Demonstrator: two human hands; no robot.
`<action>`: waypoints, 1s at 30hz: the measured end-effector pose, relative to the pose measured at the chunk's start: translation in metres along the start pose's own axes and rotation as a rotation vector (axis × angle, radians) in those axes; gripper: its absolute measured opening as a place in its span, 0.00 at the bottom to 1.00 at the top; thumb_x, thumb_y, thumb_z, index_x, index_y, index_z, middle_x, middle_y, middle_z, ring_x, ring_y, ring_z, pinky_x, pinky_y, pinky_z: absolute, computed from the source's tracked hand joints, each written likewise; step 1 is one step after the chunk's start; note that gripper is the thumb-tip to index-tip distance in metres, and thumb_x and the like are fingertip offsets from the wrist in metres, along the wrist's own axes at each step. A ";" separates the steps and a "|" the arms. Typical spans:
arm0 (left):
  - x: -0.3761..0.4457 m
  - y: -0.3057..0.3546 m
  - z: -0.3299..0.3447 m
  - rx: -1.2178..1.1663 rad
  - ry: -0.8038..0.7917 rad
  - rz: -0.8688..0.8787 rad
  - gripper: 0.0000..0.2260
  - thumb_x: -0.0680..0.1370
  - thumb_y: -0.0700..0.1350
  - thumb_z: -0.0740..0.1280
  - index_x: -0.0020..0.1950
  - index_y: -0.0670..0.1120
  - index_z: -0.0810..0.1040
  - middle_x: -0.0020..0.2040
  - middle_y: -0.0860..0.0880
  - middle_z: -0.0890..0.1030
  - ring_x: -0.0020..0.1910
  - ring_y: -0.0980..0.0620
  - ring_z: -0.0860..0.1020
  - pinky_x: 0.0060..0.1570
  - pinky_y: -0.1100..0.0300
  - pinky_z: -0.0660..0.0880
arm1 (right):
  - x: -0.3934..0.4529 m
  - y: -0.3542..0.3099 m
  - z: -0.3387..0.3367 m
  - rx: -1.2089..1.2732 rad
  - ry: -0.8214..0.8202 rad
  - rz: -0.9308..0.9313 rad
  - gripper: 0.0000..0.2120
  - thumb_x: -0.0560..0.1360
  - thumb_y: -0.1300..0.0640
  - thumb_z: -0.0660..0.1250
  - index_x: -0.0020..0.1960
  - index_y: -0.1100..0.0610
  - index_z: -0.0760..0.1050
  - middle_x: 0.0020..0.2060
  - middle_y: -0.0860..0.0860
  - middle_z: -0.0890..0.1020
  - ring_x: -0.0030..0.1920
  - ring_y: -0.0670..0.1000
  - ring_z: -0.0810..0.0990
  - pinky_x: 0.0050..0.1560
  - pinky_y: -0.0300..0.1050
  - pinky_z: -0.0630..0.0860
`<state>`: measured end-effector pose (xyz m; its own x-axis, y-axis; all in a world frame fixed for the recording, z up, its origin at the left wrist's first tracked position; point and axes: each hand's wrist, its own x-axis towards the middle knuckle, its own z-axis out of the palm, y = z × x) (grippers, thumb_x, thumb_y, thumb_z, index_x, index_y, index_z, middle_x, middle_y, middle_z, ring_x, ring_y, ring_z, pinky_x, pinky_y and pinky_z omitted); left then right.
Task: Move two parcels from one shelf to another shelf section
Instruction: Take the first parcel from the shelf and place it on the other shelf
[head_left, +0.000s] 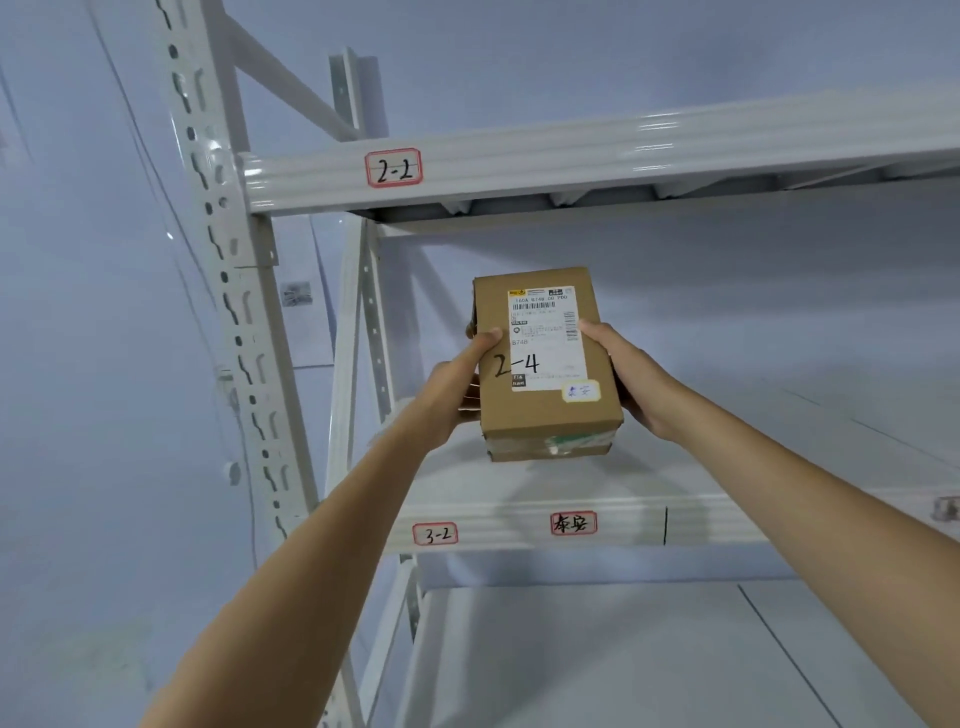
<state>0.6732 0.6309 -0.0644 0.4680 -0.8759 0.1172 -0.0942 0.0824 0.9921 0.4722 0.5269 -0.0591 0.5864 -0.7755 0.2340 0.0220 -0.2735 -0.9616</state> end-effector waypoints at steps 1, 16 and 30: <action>-0.002 0.000 0.000 -0.005 -0.017 0.004 0.25 0.75 0.64 0.69 0.58 0.45 0.83 0.53 0.42 0.87 0.49 0.44 0.85 0.59 0.49 0.81 | -0.005 -0.001 0.000 -0.002 0.015 0.001 0.17 0.82 0.37 0.60 0.56 0.45 0.82 0.56 0.52 0.89 0.57 0.56 0.87 0.56 0.47 0.79; -0.015 -0.016 -0.006 -0.017 -0.182 0.204 0.23 0.79 0.53 0.71 0.67 0.39 0.79 0.58 0.45 0.87 0.59 0.48 0.84 0.65 0.50 0.77 | -0.022 0.003 -0.038 0.035 -0.158 -0.008 0.16 0.82 0.52 0.68 0.67 0.56 0.80 0.59 0.50 0.87 0.63 0.51 0.83 0.67 0.46 0.75; -0.028 -0.046 -0.010 0.064 -0.115 0.337 0.41 0.63 0.62 0.81 0.71 0.47 0.75 0.63 0.49 0.84 0.63 0.48 0.82 0.69 0.45 0.74 | -0.022 0.041 -0.046 0.131 -0.224 -0.082 0.29 0.72 0.61 0.74 0.72 0.58 0.76 0.65 0.52 0.85 0.64 0.50 0.84 0.65 0.43 0.79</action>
<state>0.6729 0.6561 -0.1126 0.3000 -0.8524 0.4282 -0.2827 0.3493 0.8934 0.4230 0.5067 -0.0968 0.7428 -0.6042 0.2884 0.1726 -0.2434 -0.9544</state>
